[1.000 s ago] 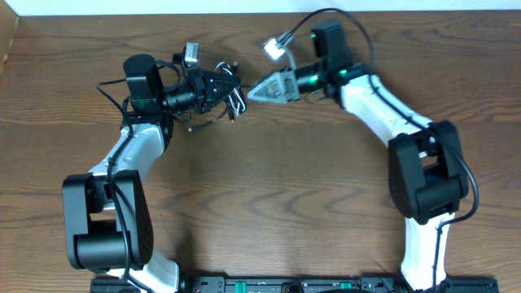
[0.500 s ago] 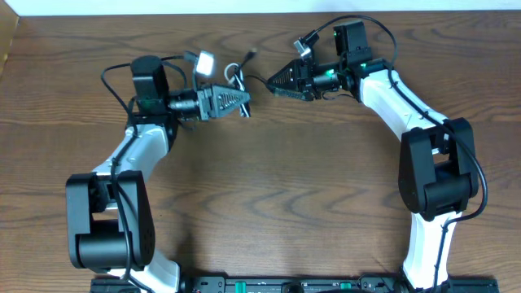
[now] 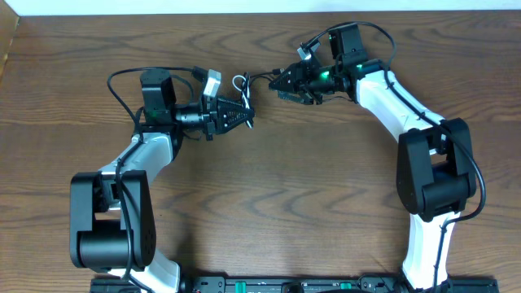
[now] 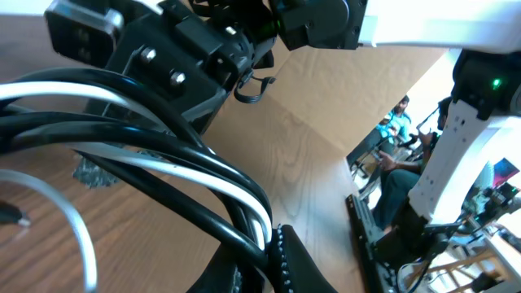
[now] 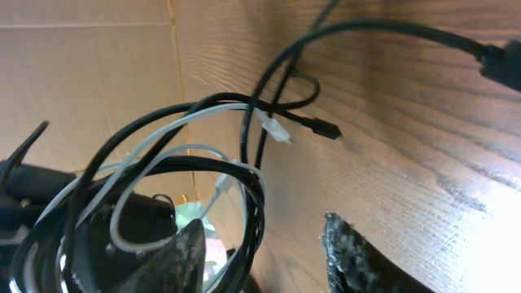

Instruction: Untangle cables

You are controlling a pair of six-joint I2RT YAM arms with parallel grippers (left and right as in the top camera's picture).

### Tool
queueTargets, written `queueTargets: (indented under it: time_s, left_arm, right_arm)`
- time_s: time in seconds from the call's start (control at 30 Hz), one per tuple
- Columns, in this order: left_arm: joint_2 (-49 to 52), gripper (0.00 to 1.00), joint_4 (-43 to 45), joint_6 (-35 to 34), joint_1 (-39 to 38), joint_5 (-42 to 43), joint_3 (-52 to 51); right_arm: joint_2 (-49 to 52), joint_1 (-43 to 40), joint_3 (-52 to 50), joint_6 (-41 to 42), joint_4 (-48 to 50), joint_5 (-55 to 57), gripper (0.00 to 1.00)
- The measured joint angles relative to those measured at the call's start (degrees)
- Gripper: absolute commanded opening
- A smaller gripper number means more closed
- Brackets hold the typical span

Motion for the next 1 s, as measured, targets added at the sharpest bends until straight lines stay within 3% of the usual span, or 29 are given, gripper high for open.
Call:
queueTargets:
  time_s: [0.37,0.53,0.77,1.0]
  left_arm:
    - [0.0,0.08,0.0,8.5,-1.7,-2.1,-3.4]
    - [0.0,0.08,0.0,9.2,-1.7,-3.3,-3.5]
    - [0.0,0.08,0.0,9.2,-1.7,-3.5,-3.5]
    - [0.0,0.08,0.0,9.2,-1.7,-3.5,-3.5]
  right_arm:
    - [0.0,3.1,0.0,0.6,0.0,1.3,0.26]
    - [0.0,3.1,0.0,-2.9,-0.3,0.3,0.29]
    - [0.0,2.6,0.0,-12.5,-0.4,-7.1,0.49]
    - [0.0,3.0,0.0,-16.7,0.1,-10.7,0.48]
